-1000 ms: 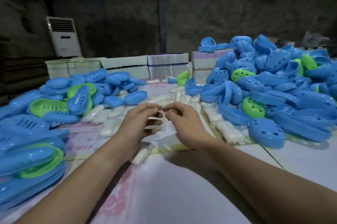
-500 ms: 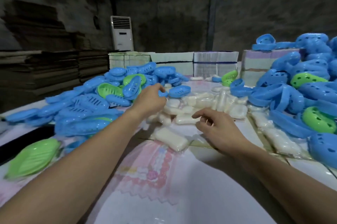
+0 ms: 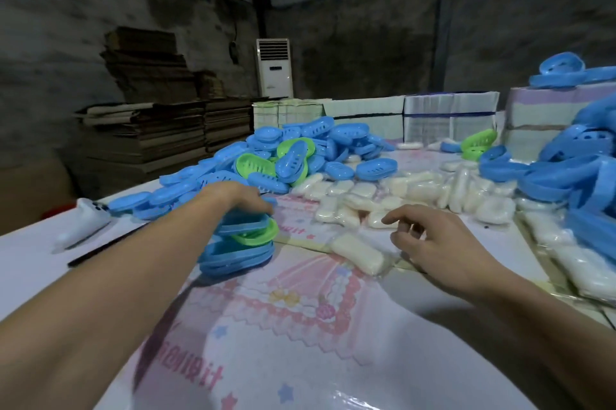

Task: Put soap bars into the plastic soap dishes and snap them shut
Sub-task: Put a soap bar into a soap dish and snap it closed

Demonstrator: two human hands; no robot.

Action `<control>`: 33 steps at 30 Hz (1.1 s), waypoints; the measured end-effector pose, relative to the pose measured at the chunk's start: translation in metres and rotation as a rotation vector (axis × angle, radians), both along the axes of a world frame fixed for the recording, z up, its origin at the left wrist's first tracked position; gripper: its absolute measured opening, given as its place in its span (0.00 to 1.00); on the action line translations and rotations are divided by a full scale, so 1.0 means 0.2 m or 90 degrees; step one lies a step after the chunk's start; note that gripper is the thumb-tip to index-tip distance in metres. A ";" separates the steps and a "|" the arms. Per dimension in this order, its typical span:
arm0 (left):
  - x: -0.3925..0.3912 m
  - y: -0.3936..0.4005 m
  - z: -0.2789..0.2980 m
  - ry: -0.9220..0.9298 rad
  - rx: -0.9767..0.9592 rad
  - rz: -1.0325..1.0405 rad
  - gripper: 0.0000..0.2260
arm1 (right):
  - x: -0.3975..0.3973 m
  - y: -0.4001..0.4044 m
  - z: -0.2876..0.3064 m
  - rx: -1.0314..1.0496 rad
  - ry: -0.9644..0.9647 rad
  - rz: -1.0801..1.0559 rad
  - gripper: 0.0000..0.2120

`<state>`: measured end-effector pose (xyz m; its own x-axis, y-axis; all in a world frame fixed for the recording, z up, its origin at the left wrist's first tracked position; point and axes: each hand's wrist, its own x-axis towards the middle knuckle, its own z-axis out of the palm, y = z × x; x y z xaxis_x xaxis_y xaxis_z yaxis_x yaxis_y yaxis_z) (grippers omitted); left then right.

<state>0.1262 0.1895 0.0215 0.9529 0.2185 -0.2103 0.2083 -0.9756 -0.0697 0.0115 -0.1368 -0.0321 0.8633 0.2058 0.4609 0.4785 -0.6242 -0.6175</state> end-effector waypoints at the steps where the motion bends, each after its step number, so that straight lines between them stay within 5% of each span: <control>1: 0.01 -0.01 -0.03 -0.030 -0.044 -0.004 0.36 | 0.00 0.00 0.00 0.001 -0.002 0.001 0.12; 8: 0.03 -0.14 -0.09 -0.249 -0.152 -0.072 0.11 | -0.01 0.00 0.00 -0.004 0.010 -0.008 0.11; 15: 0.04 -0.27 0.01 -0.445 -0.152 -0.139 0.10 | 0.00 -0.02 0.01 0.029 0.016 -0.032 0.11; 19: -0.09 -0.50 0.08 -0.484 -0.592 -0.191 0.02 | 0.01 -0.03 0.02 0.075 0.006 -0.055 0.11; 22: -0.21 -0.71 0.10 -0.301 -0.982 -0.164 0.05 | 0.03 -0.06 0.03 0.173 -0.012 -0.101 0.10; 27: -0.35 -0.93 0.01 0.069 -1.388 -0.054 0.09 | 0.02 -0.12 0.09 0.459 0.069 -0.149 0.13; 29: -0.37 -0.97 -0.05 0.085 -1.350 -0.064 0.13 | 0.01 -0.13 0.10 0.492 0.074 -0.152 0.07; 33: -0.37 -0.98 -0.15 -0.216 -0.965 -0.287 0.23 | 0.02 -0.15 0.11 0.451 0.055 -0.138 0.05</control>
